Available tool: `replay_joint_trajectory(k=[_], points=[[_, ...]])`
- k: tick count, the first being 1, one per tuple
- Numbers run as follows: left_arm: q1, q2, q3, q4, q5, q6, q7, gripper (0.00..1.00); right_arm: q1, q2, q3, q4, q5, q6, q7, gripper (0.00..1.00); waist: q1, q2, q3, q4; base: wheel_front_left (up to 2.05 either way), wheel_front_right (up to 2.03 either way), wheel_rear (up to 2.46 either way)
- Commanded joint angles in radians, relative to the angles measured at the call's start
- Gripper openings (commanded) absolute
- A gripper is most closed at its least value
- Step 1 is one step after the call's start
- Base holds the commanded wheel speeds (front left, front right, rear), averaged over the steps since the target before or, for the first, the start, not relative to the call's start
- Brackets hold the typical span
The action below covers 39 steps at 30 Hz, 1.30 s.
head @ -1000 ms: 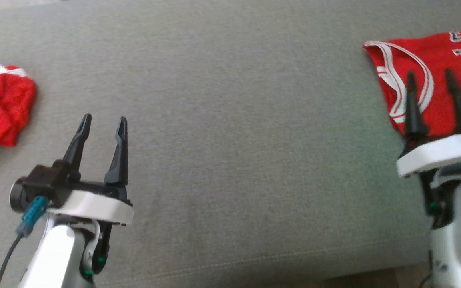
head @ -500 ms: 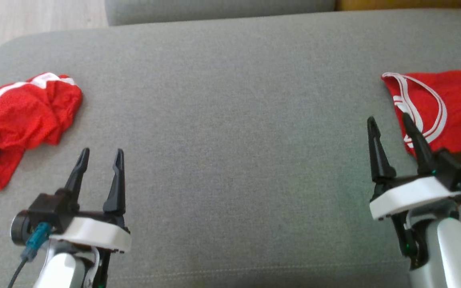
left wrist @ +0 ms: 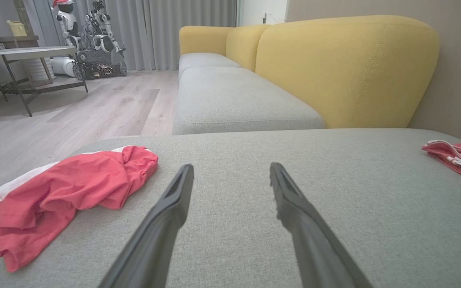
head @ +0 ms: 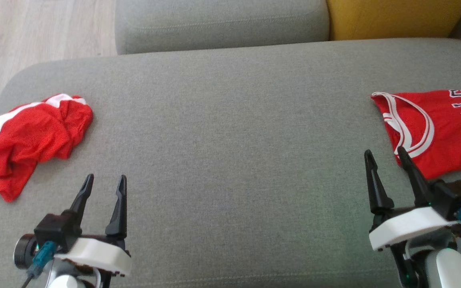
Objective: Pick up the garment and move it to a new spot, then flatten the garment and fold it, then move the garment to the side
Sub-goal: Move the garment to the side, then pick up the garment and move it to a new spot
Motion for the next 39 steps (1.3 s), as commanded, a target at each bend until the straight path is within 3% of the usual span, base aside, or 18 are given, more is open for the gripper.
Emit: replay_joint_trajectory(k=[1, 39], points=[[-0.032, 0.025, 0.036, -0.033, -0.008, 0.009, -0.001, 1.0, -0.012, -0.002, 0.017, -0.045, -0.002, -0.001, 0.005, 1.0, 0.0, -0.0001, -0.009, -0.003, 0.0, 0.0, 0.0], [-0.023, 0.039, 0.018, -0.041, -0.027, 0.036, 0.017, 1.0, 0.029, -0.002, -0.015, -0.079, -0.016, -0.001, 0.047, 1.0, 0.0, -0.0001, -0.023, -0.002, 0.0, 0.0, 0.0]])
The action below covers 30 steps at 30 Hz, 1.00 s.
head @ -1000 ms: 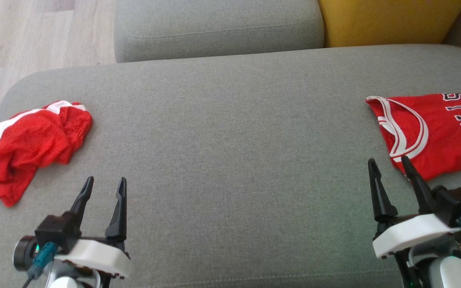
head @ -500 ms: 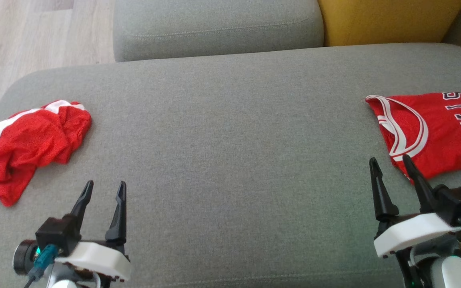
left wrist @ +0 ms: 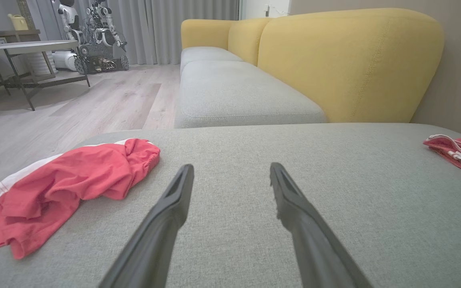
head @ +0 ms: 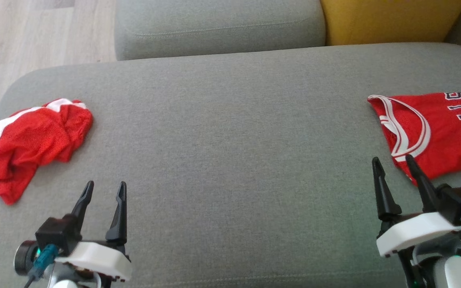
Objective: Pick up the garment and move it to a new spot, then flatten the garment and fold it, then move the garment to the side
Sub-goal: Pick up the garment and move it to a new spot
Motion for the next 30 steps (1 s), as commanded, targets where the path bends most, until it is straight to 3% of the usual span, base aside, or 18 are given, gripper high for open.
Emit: replay_joint_trajectory(k=[1, 18, 30], points=[[-0.052, 0.022, 0.034, -0.029, -0.006, 0.005, -0.005, 1.0, -0.017, -0.003, 0.017, -0.043, -0.004, -0.001, 0.003, 1.0, 0.0001, -0.0001, 0.0, 0.01, 0.0, 0.0, 0.0], [-0.11, -0.009, 0.016, 0.012, -0.008, -0.003, -0.028, 1.0, 0.015, -0.003, 0.015, -0.087, 0.007, -0.001, 0.014, 1.0, 0.0001, -0.0001, -0.026, 0.287, 0.0, 0.0, 0.0], [-0.103, 0.0, 0.026, 0.009, -0.008, 0.0, -0.036, 1.0, 0.012, -0.003, 0.024, -0.082, 0.013, -0.001, 0.016, 1.0, 0.0001, -0.0001, -0.035, 0.347, 0.0, 0.0, 0.0]])
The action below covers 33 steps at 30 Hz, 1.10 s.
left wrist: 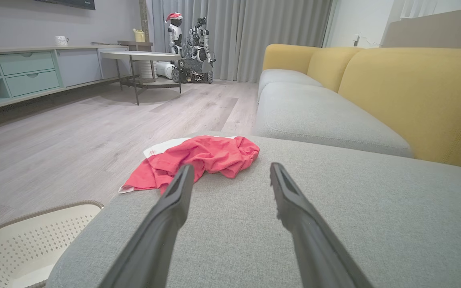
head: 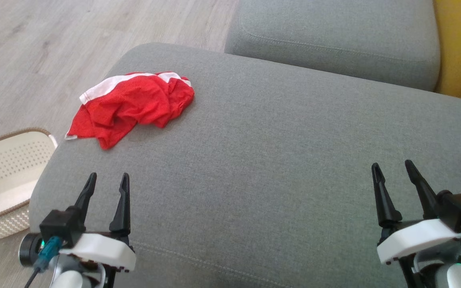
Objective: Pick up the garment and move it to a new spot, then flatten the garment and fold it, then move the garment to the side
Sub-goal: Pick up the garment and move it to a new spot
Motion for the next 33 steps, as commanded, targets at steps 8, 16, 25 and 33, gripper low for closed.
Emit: replay_joint_trajectory(k=[8, 16, 25, 33], points=[[-0.055, 0.019, 0.041, -0.034, -0.003, 0.006, -0.015, 1.0, -0.032, -0.005, 0.022, -0.027, 0.008, -0.001, -0.002, 1.0, 0.0, 0.0, 0.0, -0.002, 0.0, 0.0, 0.0], [-0.07, 0.016, 0.043, -0.039, -0.006, 0.008, -0.016, 1.0, -0.029, -0.005, 0.017, -0.032, 0.007, -0.001, 0.003, 1.0, 0.0, 0.0, 0.004, -0.002, 0.0, 0.0, 0.0], [-0.217, 0.021, 0.089, -0.08, 0.001, -0.003, -0.02, 1.0, -0.066, -0.005, 0.015, -0.089, -0.02, -0.001, 0.037, 1.0, 0.0, 0.0, 0.112, -0.017, 0.0, 0.0, 0.0], [-0.522, 0.052, 0.165, 0.0, -0.011, -0.072, -0.021, 1.0, -0.155, -0.005, 0.01, -0.169, -0.073, -0.001, 0.08, 1.0, 0.0, 0.0, 0.321, -0.077, 0.0, 0.0, 0.0]])
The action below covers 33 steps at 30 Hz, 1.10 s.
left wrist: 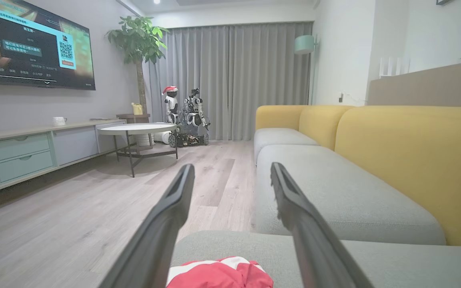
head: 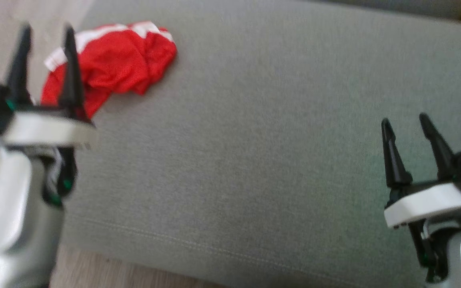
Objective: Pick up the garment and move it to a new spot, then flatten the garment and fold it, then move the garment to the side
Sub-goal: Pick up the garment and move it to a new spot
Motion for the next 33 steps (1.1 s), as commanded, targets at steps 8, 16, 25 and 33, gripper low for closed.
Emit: replay_joint_trajectory(k=[8, 16, 25, 33], points=[[-0.334, 0.079, 0.073, 0.317, -0.058, -0.105, 0.016, 1.0, -0.115, -0.008, 0.031, -0.073, -0.038, -0.001, 0.018, 1.0, 0.0, 0.0, 0.23, -0.086, 0.0, 0.0, 0.0], [-0.5, 0.107, 0.058, 0.783, -0.111, -0.176, 0.117, 1.0, -0.162, -0.012, 0.055, -0.066, -0.043, -0.001, 0.015, 1.0, 0.0, 0.0, 0.304, -0.131, 0.0, 0.0, 0.0], [-0.552, 0.108, 0.034, 1.031, -0.162, -0.202, 0.151, 0.0, -0.174, -0.011, 0.053, -0.052, -0.033, -0.001, 0.003, 1.0, 0.0, 0.0, 0.31, -0.156, 0.0, 0.0, 0.0], [-0.583, 0.15, 0.015, 0.978, -0.156, -0.205, 0.002, 0.0, -0.173, -0.008, 0.039, -0.031, -0.028, -0.001, -0.021, 1.0, 0.0, 0.0, 0.242, -0.149, 0.0, 0.0, 0.0]])
